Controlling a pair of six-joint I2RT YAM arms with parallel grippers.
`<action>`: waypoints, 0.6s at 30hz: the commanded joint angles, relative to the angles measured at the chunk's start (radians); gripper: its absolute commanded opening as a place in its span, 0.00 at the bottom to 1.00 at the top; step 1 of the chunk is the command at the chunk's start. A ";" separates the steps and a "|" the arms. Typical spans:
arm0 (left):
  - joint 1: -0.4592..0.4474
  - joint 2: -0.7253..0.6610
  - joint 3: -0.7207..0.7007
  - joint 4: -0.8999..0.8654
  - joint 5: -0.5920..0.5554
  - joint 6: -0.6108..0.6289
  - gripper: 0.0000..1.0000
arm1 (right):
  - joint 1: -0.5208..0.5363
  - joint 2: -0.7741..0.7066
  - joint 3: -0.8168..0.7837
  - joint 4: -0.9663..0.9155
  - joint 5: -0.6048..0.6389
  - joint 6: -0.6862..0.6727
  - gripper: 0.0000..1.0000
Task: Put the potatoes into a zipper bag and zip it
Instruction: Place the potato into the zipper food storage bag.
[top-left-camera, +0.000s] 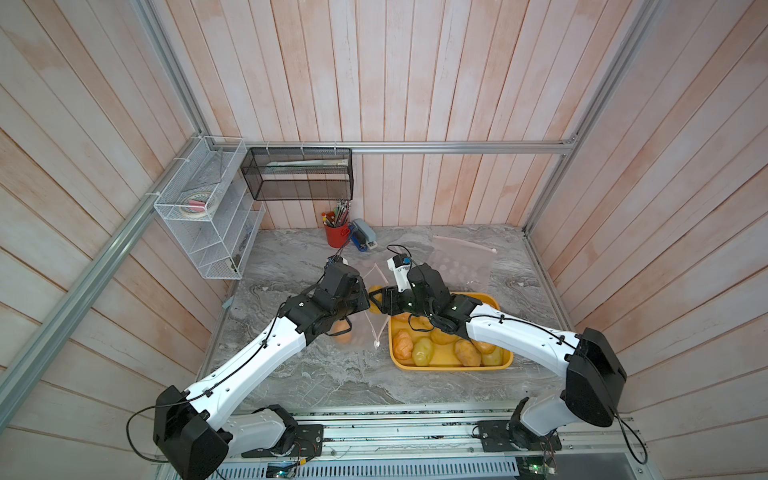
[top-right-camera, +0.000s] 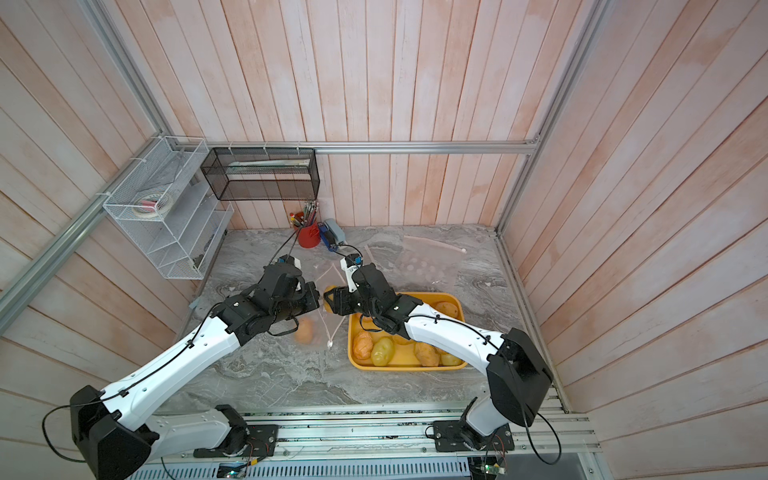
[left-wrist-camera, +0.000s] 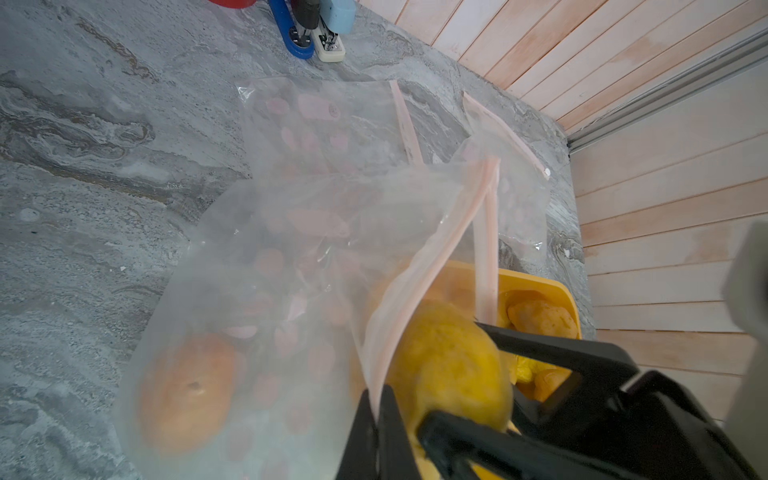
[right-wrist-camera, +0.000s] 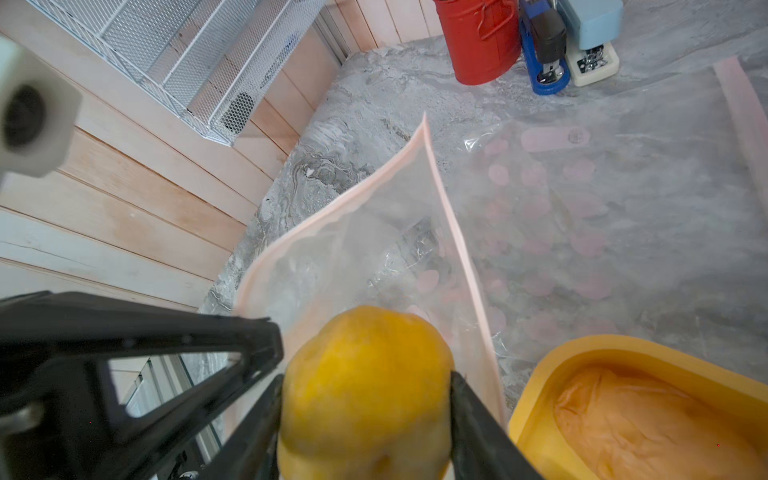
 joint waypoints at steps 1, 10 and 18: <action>-0.001 -0.031 -0.015 0.017 -0.003 0.016 0.00 | -0.004 -0.001 0.016 0.008 0.014 -0.017 0.28; -0.001 -0.054 -0.017 0.006 -0.019 0.011 0.00 | -0.003 0.081 0.059 -0.083 0.099 -0.024 0.51; -0.001 -0.056 -0.016 -0.001 -0.029 0.008 0.00 | 0.020 0.080 0.082 -0.108 0.110 -0.046 0.76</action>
